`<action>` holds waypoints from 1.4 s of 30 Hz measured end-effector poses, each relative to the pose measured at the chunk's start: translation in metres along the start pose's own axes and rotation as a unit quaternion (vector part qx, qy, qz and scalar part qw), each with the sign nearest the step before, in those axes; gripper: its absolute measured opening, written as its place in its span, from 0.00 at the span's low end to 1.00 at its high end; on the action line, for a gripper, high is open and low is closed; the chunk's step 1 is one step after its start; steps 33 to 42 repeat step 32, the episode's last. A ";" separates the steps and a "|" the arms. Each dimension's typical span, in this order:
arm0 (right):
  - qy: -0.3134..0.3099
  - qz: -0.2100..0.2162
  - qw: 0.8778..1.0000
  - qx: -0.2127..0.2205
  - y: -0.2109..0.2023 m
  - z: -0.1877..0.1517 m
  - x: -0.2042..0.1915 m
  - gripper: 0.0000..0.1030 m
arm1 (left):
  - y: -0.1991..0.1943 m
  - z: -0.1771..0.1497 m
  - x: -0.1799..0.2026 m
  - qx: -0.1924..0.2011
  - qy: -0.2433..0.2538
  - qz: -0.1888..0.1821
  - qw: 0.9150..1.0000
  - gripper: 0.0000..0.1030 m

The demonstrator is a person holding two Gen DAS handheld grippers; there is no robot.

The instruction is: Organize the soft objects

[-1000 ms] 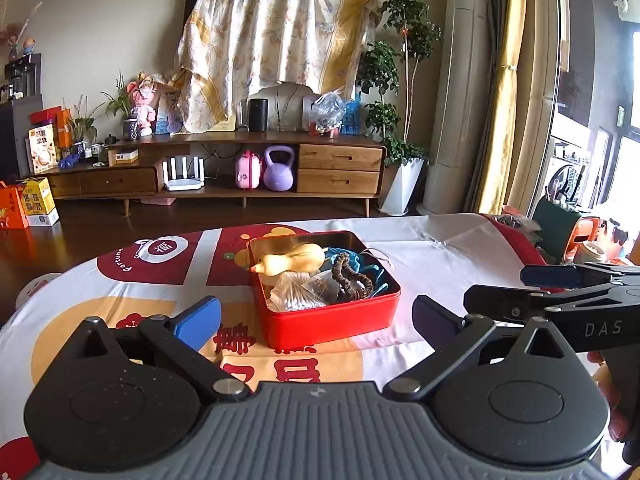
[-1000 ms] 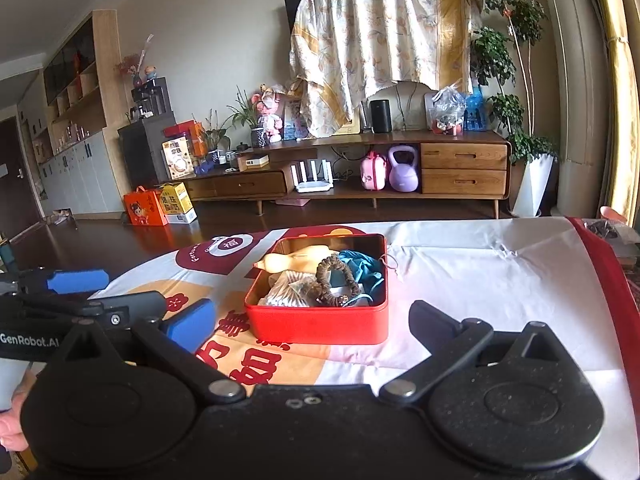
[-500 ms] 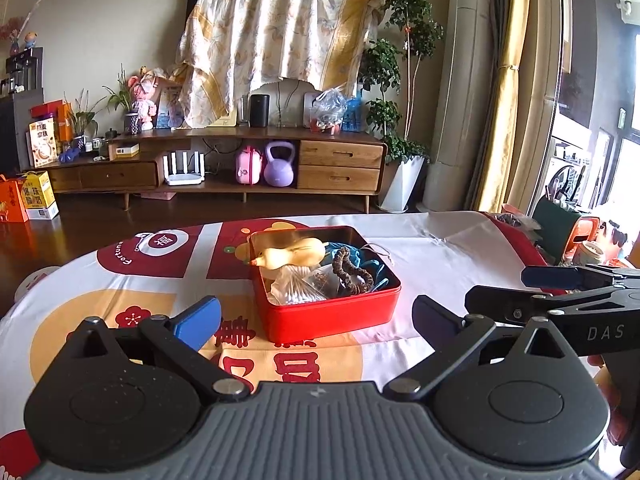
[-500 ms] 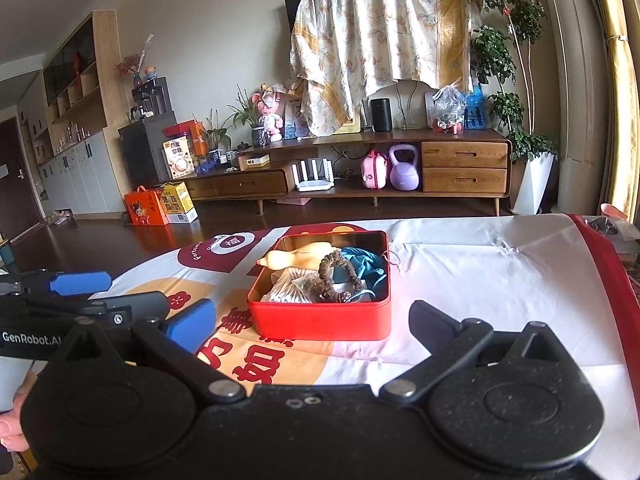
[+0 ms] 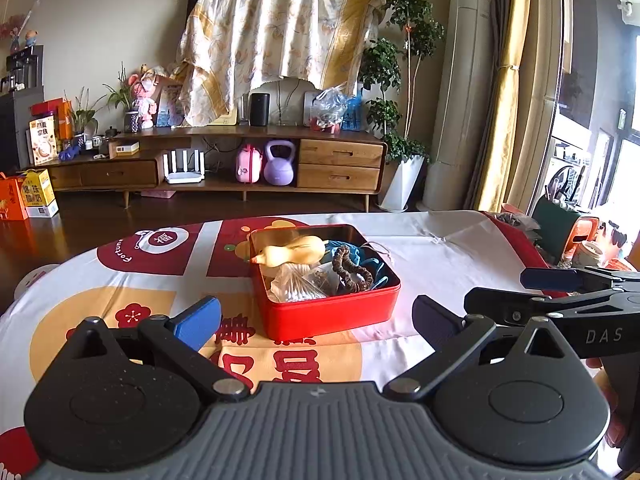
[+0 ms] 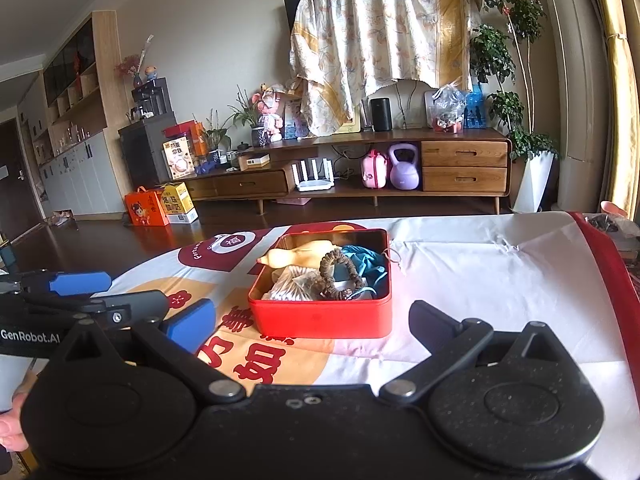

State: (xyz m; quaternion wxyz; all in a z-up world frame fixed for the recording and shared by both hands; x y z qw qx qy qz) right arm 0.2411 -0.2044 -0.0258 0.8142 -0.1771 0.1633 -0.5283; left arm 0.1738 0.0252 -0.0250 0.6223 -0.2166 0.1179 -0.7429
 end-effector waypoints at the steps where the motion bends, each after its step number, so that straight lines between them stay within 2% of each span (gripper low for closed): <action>1: -0.001 0.000 1.000 0.000 0.000 0.000 0.000 1.00 | 0.000 0.000 0.000 0.000 0.001 0.000 1.000 0.99; 42: 0.003 0.003 1.000 -0.003 0.001 -0.002 -0.001 1.00 | -0.005 -0.002 -0.003 -0.003 0.001 0.011 1.000 0.99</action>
Point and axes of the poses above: each gripper's, at about its wrist camera, not at the fingertips, and y roughly the way its jaws point, x to its right, z to its top, the point moved 5 cm from there along y, roughly the way its jaws point, and after that the axes turned 11 degrees about -z, right-handed, at the moved point
